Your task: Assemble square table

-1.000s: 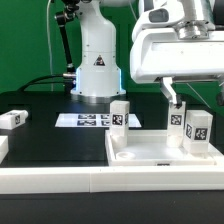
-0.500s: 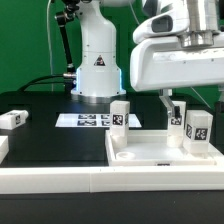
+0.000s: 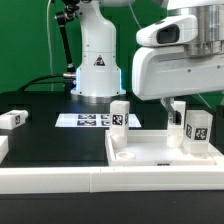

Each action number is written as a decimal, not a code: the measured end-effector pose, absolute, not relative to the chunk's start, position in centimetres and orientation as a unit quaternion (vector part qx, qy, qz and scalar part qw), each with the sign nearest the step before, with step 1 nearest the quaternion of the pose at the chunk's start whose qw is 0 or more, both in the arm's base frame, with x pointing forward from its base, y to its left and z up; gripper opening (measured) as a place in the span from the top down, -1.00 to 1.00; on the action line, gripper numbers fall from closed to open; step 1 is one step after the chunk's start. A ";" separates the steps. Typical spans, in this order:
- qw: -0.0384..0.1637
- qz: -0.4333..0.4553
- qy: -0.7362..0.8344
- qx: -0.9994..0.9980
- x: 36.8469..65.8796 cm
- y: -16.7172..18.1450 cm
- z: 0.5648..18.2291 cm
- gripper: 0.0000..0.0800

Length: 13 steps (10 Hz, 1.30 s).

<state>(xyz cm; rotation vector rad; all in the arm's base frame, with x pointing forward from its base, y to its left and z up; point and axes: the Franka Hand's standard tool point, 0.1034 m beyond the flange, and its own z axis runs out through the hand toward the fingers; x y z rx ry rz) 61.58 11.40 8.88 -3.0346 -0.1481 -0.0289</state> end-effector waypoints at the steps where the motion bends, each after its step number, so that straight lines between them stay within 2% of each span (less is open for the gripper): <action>1: 0.052 -0.010 -0.048 -0.997 61.6 11.3 8.9 -0.57; 2: 0.051 -0.009 -0.048 -0.997 61.6 11.3 8.8 -0.57; 4: 0.051 -0.009 -0.047 -0.998 61.6 11.3 8.8 0.29; 9: 0.052 -0.008 -0.032 -0.998 61.6 11.2 8.8 0.28; 13: 0.056 -0.020 0.180 -0.982 61.6 11.4 8.7 0.27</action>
Offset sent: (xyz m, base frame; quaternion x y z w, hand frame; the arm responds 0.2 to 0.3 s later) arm 0.0000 0.0000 0.0000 0.0000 0.0000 0.0000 1.0000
